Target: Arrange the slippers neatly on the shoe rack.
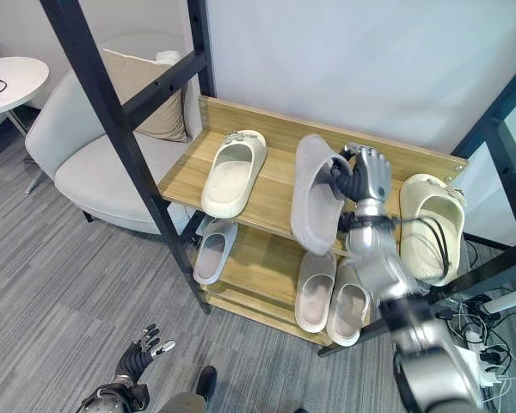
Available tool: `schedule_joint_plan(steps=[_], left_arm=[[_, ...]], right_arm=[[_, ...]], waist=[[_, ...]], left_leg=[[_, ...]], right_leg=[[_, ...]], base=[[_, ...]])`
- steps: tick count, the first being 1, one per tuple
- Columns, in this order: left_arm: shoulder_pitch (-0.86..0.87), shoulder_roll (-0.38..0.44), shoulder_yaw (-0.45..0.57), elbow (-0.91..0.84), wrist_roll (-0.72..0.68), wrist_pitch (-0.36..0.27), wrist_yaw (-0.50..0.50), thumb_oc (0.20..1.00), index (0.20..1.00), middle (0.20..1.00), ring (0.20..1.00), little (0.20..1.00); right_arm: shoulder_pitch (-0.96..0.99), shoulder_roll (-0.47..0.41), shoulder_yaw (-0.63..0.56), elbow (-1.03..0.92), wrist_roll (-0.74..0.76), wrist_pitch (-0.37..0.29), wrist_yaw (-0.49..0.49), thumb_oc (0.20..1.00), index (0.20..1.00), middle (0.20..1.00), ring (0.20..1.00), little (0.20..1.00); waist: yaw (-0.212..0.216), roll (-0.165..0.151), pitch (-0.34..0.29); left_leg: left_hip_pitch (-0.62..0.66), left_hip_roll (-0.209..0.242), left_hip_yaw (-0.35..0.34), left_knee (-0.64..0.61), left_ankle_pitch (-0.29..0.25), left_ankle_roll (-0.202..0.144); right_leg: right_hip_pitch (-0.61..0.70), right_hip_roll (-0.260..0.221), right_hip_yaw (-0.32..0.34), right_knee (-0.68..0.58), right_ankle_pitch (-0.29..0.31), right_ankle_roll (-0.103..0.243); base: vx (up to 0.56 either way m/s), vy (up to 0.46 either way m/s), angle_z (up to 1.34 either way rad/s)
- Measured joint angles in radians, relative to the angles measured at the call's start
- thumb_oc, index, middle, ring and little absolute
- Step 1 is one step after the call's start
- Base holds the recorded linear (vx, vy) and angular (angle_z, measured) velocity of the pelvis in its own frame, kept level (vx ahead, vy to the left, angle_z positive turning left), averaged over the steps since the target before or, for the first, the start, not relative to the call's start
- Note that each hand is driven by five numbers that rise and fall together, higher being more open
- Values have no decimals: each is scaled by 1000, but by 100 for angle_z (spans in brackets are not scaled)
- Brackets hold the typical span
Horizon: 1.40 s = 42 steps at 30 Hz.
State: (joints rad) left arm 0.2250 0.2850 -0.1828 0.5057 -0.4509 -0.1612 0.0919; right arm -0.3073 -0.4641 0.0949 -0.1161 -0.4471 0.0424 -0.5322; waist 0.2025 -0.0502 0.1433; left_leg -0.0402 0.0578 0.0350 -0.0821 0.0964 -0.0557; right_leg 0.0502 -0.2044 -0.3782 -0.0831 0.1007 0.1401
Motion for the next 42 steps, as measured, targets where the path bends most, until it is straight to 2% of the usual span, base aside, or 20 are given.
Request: schedule_joint_plan(steps=[2,3,4,5,6,8,11,13,15,20,25,28,30,31,32,35,37,39,40,42], left_arm=[[8,-13,11,-39,1,2,9,1000,1000,1000,1000,1000],[22,-28,25,-73,1,2,9,1000,1000,1000,1000,1000],[4,-45,25,-69,1,4,9,1000,1000,1000,1000,1000],[-1,-48,21,-70,0,6,8,1000,1000,1000,1000,1000],[-1,-46,5,-62,0,22,10,1000,1000,1000,1000,1000],[-1,-51,-22,-59,-1,32,19,1000,1000,1000,1000,1000],[-1,-50,-54,-74,-3,32,39,1000,1000,1000,1000,1000],[-3,-46,-54,-76,-4,30,45,1000,1000,1000,1000,1000],[-16,-38,-53,-85,-5,26,50,1000,1000,1000,1000,1000],[-33,-6,-45,-99,-5,6,53,1000,1000,1000,1000,1000],[-20,2,6,-69,-5,-7,51,1000,1000,1000,1000,1000],[13,-12,65,-104,-10,-11,52,1000,1000,1000,1000,1000],[9,-6,70,-121,-10,-26,54,1000,1000,1000,1000,1000],[7,-3,64,-132,-10,-30,57,1000,1000,1000,1000,1000],[-28,9,30,-157,-9,-49,66,1000,1000,1000,1000,1000],[-169,1,-35,-137,-8,-56,82,1000,1000,1000,1000,1000],[-249,15,-89,-116,-1,-68,96,1000,1000,1000,1000,1000],[-388,11,-139,-101,3,-75,97,1000,1000,1000,1000,1000],[-429,10,-121,-99,6,-83,106,1000,1000,1000,1000,1000],[-439,26,-121,-95,9,-85,118,1000,1000,1000,1000,1000]], right_arm=[[105,76,-51,-190,55,-21,7,200,200,200,200,200],[145,121,-45,-308,107,-62,16,200,200,200,200,200],[104,109,12,-324,197,-152,38,200,200,200,200,200],[102,128,39,-332,268,-174,62,200,200,200,200,200],[103,187,153,-389,524,-232,137,200,200,200,200,200],[102,221,295,-413,691,-289,212,200,200,200,200,200],[77,270,491,-395,917,-305,321,200,200,200,200,200],[8,279,577,-326,983,-303,378,200,200,200,200,200],[-5,285,602,-282,1018,-299,412,200,200,200,200,200],[-5,272,661,-171,1056,-258,487,200,200,200,200,200],[51,179,674,-121,932,-231,543,200,200,200,200,200],[105,138,650,5,640,-224,550,200,200,200,200,200],[117,119,637,88,510,-201,534,200,200,200,200,200],[112,111,637,123,434,-197,520,200,200,200,200,200],[71,102,639,233,252,-181,472,200,200,200,200,200],[-42,79,644,371,46,-151,395,200,200,200,200,200],[-147,82,652,487,-32,-139,348,200,200,200,200,200],[-282,82,634,629,-107,-93,298,200,200,200,200,200],[-306,78,616,638,-130,-73,259,200,200,200,200,200],[-327,86,596,679,-154,-50,212,200,200,200,200,200]], waist=[[-19,10,1],[-40,19,2],[-75,28,-2],[-77,27,-3],[-88,27,-5],[-99,28,-7],[-85,20,-13],[-81,17,-14],[-56,12,-19],[-44,-5,-25],[-47,-7,-23],[-48,0,-10],[-45,4,17],[-41,15,36],[-41,25,75],[-29,73,194],[-29,104,251],[-27,140,332],[-22,139,357],[-15,137,358]], left_leg=[[4,1,3,0,0,0],[5,2,8,0,-1,0],[18,10,21,-1,-3,-2],[22,13,28,-4,-8,-9],[20,21,44,-7,-15,-16],[10,22,46,-6,-17,-10],[6,20,44,-7,-14,-10],[5,21,39,-6,-12,-11],[-4,21,31,-6,-10,-12],[-12,21,7,-1,7,-12],[-10,21,-2,0,6,-12],[-11,22,-2,0,6,-13],[-13,23,-8,0,9,-15],[-20,24,-9,0,15,-15],[-68,27,-22,13,30,-17],[-170,35,-34,105,28,-17],[-241,37,-57,177,17,-17],[-318,31,-89,239,-9,-20],[-338,23,-102,244,-3,-19],[-352,15,-117,256,-5,-18]], right_leg=[[2,1,6,0,-1,0],[0,2,12,0,-1,0],[3,7,27,0,1,-1],[3,7,33,0,-2,-3],[-11,11,52,0,-9,2],[-21,10,54,0,-5,-3],[-22,8,52,0,-1,-7],[-21,9,47,0,-1,-8],[-20,10,39,0,0,-8],[-16,12,15,0,5,-11],[-4,13,-5,0,-1,-6],[-5,15,-6,0,-2,-6],[-6,16,-7,0,-2,-6],[-15,16,-7,1,-2,-5],[-56,20,-9,9,0,-7],[-143,15,-12,94,-3,-20],[-214,1,-13,190,-30,-38],[-300,-29,-28,323,-98,-55],[-329,-43,-32,371,-118,-55],[-351,-63,-36,412,-143,-54]], base=[[-18,-32,-7],[-39,-39,-23],[-50,-46,-26],[-69,-55,-41],[-50,-39,-30],[-38,-38,-9],[-51,-49,5],[-61,-46,6],[-53,-40,12],[-24,-13,14],[-32,-7,10],[-85,0,0],[-203,4,0],[-300,9,3],[-316,14,10],[-349,38,12],[-189,44,15],[-57,42,39],[-53,53,42],[-25,29,24]])
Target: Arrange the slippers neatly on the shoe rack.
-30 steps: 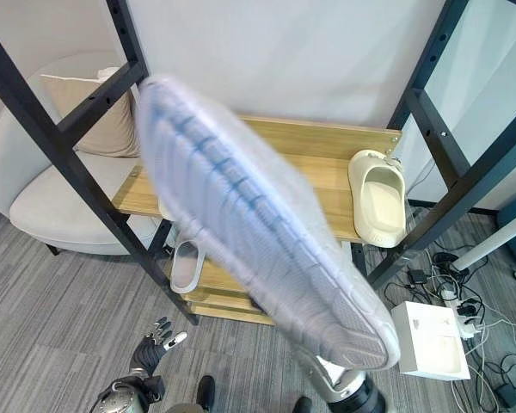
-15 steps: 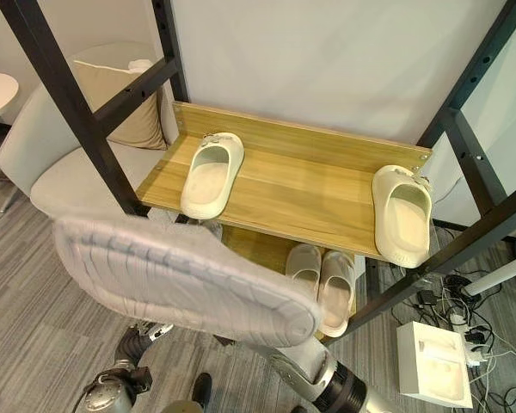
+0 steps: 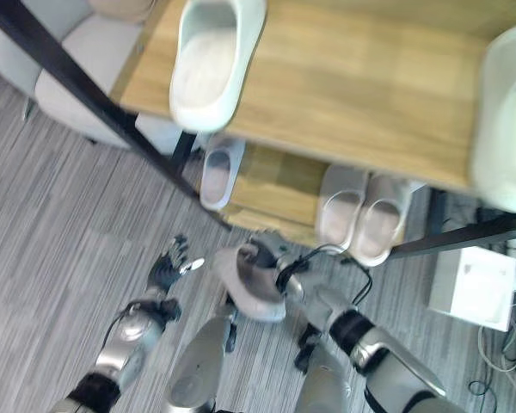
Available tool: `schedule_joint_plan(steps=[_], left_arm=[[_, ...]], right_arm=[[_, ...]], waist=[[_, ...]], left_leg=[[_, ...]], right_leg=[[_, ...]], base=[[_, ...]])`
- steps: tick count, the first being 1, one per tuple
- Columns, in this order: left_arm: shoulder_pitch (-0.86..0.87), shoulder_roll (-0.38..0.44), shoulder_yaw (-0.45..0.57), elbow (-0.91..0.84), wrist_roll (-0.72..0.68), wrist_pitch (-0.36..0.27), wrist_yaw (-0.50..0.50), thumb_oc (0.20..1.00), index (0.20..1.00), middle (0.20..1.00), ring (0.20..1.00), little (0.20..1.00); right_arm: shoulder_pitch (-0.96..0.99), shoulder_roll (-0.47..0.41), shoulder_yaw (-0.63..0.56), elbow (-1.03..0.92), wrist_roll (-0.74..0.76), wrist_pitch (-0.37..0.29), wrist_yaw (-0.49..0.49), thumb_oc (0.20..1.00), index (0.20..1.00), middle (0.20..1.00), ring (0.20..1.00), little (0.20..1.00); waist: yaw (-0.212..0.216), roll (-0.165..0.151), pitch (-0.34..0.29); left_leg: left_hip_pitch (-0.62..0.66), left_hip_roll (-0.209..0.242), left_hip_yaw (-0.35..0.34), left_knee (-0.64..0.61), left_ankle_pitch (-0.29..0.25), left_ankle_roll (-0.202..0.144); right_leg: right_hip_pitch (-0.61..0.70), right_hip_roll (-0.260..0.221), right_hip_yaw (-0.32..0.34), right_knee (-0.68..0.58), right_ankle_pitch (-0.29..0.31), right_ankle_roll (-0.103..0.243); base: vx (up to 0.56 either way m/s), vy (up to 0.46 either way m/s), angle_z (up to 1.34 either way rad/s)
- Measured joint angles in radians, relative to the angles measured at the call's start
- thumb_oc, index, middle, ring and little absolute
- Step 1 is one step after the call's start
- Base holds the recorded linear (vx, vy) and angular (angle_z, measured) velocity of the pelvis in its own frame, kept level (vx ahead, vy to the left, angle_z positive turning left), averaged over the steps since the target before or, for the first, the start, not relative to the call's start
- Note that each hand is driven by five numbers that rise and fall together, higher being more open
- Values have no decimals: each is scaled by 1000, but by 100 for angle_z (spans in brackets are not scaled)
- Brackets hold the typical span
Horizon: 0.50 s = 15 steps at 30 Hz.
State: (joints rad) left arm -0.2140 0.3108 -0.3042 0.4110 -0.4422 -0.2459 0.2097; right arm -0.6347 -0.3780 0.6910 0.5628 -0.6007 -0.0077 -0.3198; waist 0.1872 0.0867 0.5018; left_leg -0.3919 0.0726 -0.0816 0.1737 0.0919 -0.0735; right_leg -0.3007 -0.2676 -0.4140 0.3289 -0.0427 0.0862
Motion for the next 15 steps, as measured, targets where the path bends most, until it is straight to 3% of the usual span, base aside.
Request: schedule_joint_plan(steps=[4,8,12,15], left_arm=[[5,46,0,-26,-1,-9,28,1000,1000,1000,1000,1000],[7,50,-9,-61,-10,-10,28,1000,1000,1000,1000,1000],[16,47,-9,-83,-10,-11,27,1000,1000,1000,1000,1000],[21,48,-11,-84,-10,-11,21,1000,1000,1000,1000,1000]], right_arm=[[-78,-5,-51,25,-11,62,-105,200,200,200,200,200],[-151,-17,-198,5,-5,97,-192,200,200,200,200,200],[-136,-36,-317,-78,34,105,-275,200,200,200,200,200],[-138,-55,-329,-64,50,104,-314,200,200,200,200,200]], waist=[[18,0,0],[30,-2,0],[32,-23,-5],[35,-39,-5]], left_leg=[[-30,-15,-14,22,-4,3],[-66,-20,-25,41,-6,5],[-66,-23,-40,44,-8,13],[-66,-22,-40,46,-4,7]], right_leg=[[-31,-20,-2,48,-23,1],[-58,-26,-9,69,-34,-2],[-45,-25,-28,66,-37,-11],[-39,-21,-30,62,-36,-8]], base=[[-4,16,13],[47,-9,10],[42,-9,11],[0,0,0]])
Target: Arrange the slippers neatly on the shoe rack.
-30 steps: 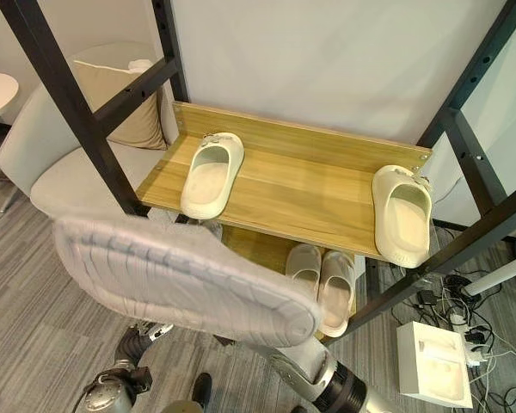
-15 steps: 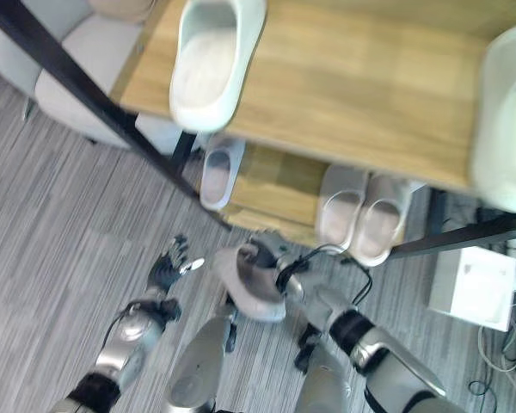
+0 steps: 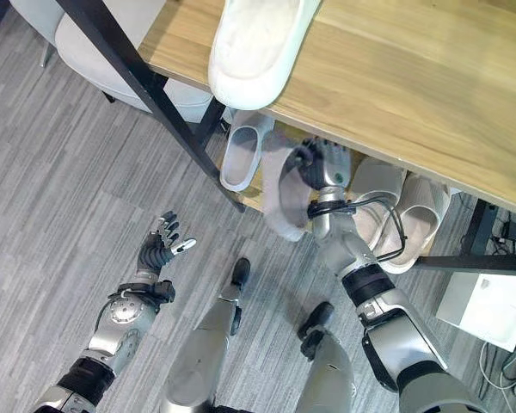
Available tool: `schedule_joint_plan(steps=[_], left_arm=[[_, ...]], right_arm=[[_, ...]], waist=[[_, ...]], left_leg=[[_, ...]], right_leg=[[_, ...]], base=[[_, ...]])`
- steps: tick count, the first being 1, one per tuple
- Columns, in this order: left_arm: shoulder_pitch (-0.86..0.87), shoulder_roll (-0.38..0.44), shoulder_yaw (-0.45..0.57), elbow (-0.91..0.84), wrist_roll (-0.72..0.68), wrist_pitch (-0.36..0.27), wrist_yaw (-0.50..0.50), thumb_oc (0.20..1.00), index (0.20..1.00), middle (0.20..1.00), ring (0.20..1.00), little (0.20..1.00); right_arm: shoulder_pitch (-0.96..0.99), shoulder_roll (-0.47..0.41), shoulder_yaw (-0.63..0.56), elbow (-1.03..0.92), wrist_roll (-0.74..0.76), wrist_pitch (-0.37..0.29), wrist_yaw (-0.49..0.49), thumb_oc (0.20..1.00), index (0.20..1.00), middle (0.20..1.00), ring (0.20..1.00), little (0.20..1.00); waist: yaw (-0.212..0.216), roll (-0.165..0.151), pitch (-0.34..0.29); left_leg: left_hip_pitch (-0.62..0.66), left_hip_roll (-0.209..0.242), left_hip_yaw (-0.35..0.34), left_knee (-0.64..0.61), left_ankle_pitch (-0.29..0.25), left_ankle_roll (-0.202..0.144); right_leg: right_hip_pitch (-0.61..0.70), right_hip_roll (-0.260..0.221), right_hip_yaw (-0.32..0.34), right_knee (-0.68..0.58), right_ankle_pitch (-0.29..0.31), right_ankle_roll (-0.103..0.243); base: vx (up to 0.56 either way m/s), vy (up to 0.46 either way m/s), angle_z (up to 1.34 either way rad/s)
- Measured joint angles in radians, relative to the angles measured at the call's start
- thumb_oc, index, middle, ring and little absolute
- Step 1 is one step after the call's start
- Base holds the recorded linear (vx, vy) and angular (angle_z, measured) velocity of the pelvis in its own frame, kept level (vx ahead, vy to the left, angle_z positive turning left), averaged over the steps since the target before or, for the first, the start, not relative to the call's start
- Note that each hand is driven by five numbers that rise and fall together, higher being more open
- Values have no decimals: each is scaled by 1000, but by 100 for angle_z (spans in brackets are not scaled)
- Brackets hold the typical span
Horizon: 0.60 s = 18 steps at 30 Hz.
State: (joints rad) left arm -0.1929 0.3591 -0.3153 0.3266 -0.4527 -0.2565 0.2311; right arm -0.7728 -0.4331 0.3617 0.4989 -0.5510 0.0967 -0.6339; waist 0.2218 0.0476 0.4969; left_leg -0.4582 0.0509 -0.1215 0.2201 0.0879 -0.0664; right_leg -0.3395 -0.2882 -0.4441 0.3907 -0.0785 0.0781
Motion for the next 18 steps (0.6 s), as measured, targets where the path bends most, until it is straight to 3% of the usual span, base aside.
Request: schedule_joint_plan(steps=[8,12,18], left_arm=[[-8,35,-39,-13,-3,-15,-5,1000,1000,1000,1000,1000],[-19,56,-78,-79,-7,-31,7,1000,1000,1000,1000,1000],[-35,62,-82,-109,-7,-40,12,1000,1000,1000,1000,1000]], right_arm=[[-100,-57,40,266,63,20,-42,200,200,200,200,200],[-239,-42,210,543,62,25,-48,200,200,200,200,200],[-300,-24,217,651,61,52,-67,200,200,200,200,200]], waist=[[9,-2,1],[41,-10,5],[67,-10,5]], left_leg=[[-35,-3,-10,5,0,0],[-76,-9,-33,21,-7,-1],[-91,-13,-34,16,0,-10]], right_leg=[[-20,0,-16,0,1,2],[-57,-11,-26,31,-24,-3],[-73,-15,-30,40,-26,7]], base=[[0,5,5],[76,-31,13],[19,-1,3]])
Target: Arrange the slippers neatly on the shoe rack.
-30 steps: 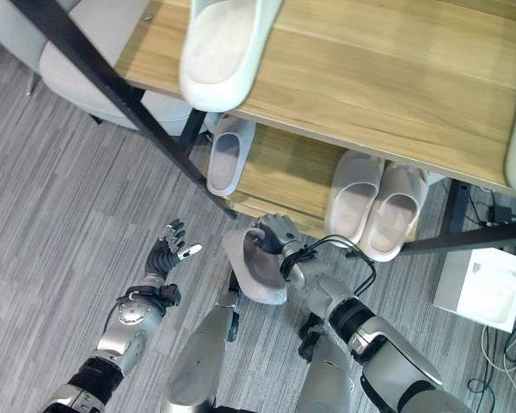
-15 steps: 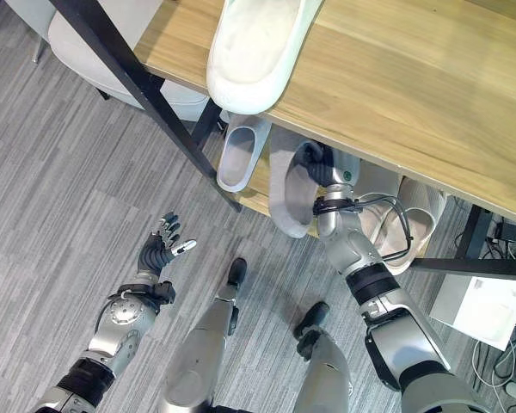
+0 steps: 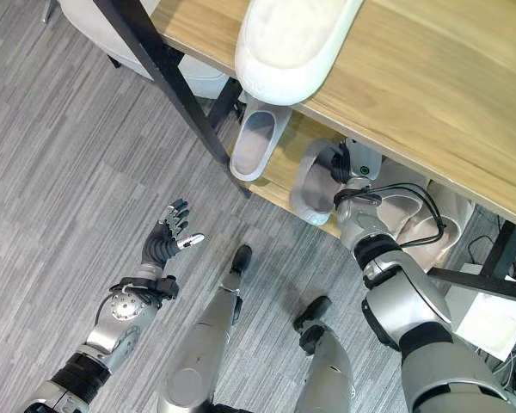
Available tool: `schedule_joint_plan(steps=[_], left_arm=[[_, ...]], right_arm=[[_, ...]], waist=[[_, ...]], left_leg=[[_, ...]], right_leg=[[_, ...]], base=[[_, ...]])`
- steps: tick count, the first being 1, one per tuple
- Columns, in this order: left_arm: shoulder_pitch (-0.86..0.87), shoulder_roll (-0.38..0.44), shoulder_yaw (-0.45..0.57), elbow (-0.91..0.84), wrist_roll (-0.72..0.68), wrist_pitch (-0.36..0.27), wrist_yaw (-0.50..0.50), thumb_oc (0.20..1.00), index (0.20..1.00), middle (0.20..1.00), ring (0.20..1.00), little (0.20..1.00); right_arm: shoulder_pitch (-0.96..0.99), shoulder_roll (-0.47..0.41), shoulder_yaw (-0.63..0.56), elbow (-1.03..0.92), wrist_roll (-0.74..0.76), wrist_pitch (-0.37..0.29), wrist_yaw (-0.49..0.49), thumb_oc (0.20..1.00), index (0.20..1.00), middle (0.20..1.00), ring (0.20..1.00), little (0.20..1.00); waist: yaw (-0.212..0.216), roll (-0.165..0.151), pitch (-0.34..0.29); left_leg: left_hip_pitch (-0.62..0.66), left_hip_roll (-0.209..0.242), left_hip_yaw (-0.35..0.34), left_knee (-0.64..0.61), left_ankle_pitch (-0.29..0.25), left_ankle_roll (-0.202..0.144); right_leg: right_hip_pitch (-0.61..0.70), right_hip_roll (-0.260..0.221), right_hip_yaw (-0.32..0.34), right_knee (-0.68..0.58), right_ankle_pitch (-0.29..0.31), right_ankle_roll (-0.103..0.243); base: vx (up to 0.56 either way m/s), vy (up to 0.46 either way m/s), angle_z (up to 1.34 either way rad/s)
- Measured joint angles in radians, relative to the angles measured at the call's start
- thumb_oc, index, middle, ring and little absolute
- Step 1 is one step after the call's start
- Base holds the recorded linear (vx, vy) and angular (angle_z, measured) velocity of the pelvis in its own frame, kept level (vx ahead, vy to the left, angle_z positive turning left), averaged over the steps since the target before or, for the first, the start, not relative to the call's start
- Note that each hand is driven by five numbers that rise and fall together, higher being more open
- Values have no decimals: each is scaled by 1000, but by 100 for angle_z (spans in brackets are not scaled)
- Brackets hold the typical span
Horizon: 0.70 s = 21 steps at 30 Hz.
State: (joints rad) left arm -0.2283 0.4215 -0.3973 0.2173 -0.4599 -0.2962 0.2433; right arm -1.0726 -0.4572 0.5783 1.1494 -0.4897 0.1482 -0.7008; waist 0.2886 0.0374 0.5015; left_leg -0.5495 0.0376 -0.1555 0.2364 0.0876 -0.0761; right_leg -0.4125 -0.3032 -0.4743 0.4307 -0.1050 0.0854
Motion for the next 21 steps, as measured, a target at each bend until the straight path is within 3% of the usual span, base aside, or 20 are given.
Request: schedule_joint_plan(steps=[2,3,7,13,21], left_arm=[[-14,2,0,-13,0,-5,2,1000,1000,1000,1000,1000],[-19,2,0,-13,0,-5,2,1000,1000,1000,1000,1000],[-21,1,-2,-16,-1,-7,2,1000,1000,1000,1000,1000],[-26,1,-35,-16,-1,-7,2,1000,1000,1000,1000,1000],[-14,0,-33,-16,-1,-6,27,1000,1000,1000,1000,1000]], right_arm=[[-42,9,2,60,1,13,-9,200,200,200,200,200],[-46,8,1,61,1,14,-8,1000,1000,1000,1000,1000],[-48,15,2,64,14,16,-8,1000,1000,1000,1000,1000],[-47,98,0,55,63,10,-6,1000,1000,1000,1000,1000],[98,191,-141,-209,308,-82,-15,1000,1000,1000,1000,1000]], waist=[[8,0,0],[9,0,0],[14,0,0],[7,1,-1],[-36,2,-5]], left_leg=[[0,-2,-9,-1,0,0],[0,-3,-13,-1,0,0],[0,-7,-23,-1,0,0],[22,-4,-7,3,-1,1],[31,-2,31,48,-27,14]], right_leg=[[8,-1,-14,-2,2,5],[11,-1,-18,-2,1,6],[17,-2,-21,-3,-2,5],[26,-3,-2,-2,-8,-4],[23,-4,47,0,-1,-9]], base=[[40,13,12],[47,15,16],[20,7,7],[20,38,-8],[3,36,-14]])
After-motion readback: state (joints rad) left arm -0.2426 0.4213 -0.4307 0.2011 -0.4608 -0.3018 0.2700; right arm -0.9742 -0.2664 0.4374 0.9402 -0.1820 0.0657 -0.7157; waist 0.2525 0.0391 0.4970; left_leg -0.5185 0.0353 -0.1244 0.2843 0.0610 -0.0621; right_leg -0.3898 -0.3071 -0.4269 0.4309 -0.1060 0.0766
